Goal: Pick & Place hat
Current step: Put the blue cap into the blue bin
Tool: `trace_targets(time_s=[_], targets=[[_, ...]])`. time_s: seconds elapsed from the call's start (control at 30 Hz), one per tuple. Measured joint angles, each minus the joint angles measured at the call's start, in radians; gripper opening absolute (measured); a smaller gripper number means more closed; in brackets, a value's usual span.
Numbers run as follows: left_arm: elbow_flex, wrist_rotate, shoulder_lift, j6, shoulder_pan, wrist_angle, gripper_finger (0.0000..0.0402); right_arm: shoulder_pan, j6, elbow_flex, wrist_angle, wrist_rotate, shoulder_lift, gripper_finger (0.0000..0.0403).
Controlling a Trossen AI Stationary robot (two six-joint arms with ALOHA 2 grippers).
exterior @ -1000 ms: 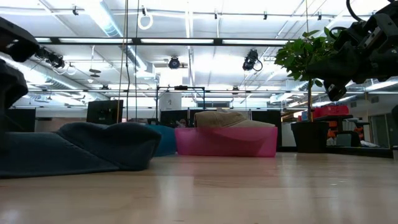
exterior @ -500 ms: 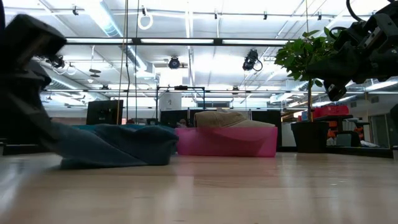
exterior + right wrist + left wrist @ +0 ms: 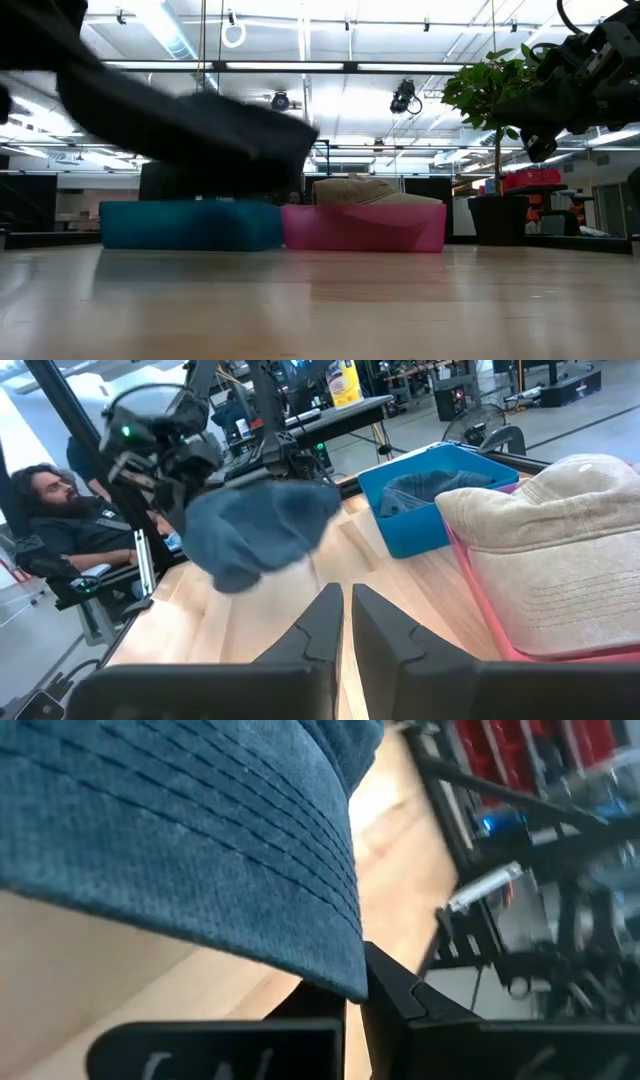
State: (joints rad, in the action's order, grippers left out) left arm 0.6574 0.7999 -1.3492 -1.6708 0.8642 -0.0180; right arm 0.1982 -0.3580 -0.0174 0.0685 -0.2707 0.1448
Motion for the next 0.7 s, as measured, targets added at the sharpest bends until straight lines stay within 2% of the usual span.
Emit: trace_targets(time_s=[0.13,0.3,0.53,0.7], targets=[[0.007,-0.002,0.102,0.167,-0.016,0.001,0.0012,0.0,0.0,0.0,-0.002,0.0,0.0,0.0031],[0.008,-0.078,0.262,0.293,-0.067,-0.063,0.0012,0.0,0.0,0.0,-0.001,0.0,0.0,0.0031],[0.008,-0.159,0.52,0.36,-0.211,-0.321,0.0012,0.0,0.0,0.0,-0.001,0.0,0.0,0.0031],[0.008,-0.274,0.671,0.465,-0.371,-0.513,0.0012,0.0,0.0,0.0,-0.002,0.0,0.0,0.0031]])
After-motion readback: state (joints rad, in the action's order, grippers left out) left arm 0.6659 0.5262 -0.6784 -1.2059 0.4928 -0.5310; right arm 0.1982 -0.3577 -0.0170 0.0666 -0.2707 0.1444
